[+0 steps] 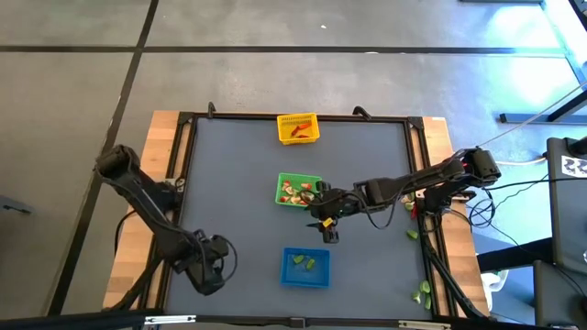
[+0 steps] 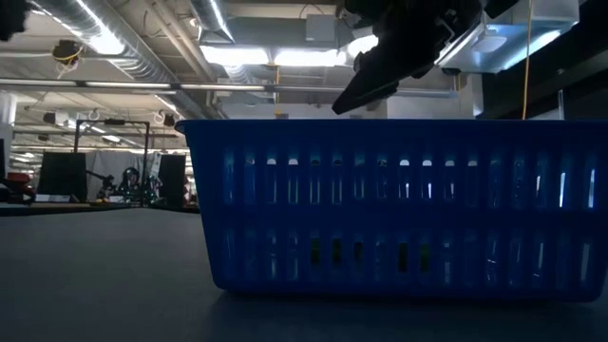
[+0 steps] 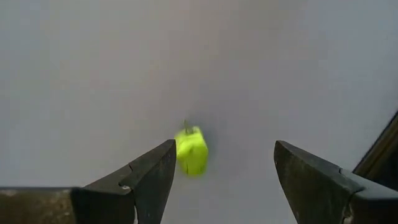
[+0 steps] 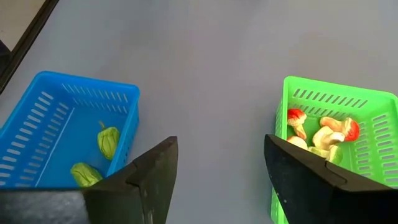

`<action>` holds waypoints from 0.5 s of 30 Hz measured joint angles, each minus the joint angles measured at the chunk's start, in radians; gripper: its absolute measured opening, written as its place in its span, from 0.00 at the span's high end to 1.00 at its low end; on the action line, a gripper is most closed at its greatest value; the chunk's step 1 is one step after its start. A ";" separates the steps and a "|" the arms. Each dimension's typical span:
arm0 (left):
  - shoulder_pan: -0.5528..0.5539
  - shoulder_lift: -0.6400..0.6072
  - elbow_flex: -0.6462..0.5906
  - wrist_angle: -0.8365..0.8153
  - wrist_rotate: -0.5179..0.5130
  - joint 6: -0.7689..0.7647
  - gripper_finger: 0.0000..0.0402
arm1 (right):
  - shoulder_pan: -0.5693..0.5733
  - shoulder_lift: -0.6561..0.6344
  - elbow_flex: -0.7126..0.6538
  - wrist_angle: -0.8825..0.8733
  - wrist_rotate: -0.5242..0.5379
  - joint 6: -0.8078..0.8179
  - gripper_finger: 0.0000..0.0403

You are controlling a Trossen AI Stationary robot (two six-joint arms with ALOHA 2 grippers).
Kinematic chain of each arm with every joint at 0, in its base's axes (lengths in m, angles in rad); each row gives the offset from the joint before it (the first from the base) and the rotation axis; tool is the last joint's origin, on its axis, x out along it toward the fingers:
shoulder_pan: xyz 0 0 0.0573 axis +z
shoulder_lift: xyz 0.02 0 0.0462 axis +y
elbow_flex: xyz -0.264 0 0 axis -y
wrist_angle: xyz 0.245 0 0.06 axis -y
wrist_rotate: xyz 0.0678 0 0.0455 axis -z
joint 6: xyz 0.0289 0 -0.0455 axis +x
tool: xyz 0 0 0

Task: Sort produce into baskets
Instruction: Put the green chili pepper into the blue bin

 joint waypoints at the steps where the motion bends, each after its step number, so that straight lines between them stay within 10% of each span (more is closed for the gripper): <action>1: -0.010 0.011 0.000 0.001 0.013 -0.008 0.34 | 0.000 0.000 0.000 0.000 0.000 0.000 0.41; 15: -0.050 0.185 0.000 -0.048 0.037 0.013 0.52 | 0.000 0.000 0.000 -0.003 0.000 0.000 0.41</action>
